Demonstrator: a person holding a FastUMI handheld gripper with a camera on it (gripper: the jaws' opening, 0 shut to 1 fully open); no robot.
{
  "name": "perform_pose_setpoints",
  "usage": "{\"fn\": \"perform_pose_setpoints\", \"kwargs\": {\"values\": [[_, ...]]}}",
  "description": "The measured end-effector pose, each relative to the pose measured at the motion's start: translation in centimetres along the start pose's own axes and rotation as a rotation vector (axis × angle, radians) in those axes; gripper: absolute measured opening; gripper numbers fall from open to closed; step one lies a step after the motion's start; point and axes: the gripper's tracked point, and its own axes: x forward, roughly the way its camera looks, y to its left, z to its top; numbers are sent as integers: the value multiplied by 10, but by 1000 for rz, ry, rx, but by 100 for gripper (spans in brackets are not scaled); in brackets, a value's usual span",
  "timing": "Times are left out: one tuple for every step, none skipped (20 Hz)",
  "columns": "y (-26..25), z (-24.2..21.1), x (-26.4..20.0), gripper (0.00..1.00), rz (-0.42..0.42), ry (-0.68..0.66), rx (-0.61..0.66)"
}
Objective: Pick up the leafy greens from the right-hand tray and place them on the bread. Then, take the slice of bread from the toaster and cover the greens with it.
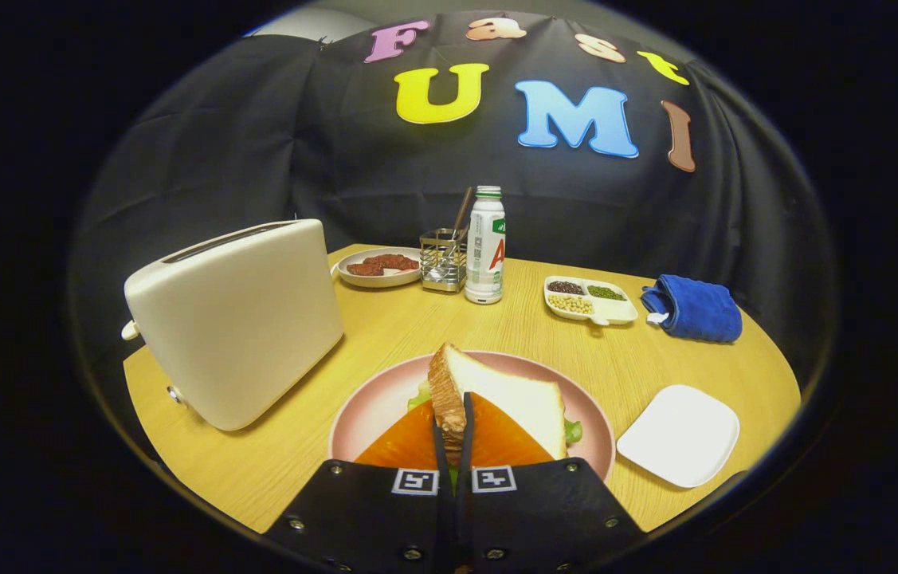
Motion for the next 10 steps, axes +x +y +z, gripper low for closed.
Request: {"fn": "perform_pose_setpoints", "kwargs": {"values": [[1,-1,0,1,-3,1,-7],[2,-4,1,1,-3,6,-8],[3,-7,2,1,-1,14,-3],[4,-9,2,1,-2,19,1],[5,-10,2,1,-5,19,1],[6,-10,3,1,-13,17,-4],[7,-11,3,1,-19,16,-12],[6,-12,2,1,-26,15,-20],[6,-12,2,1,-34,6,-16],[6,-13,2,1,-40,2,-8]]}}
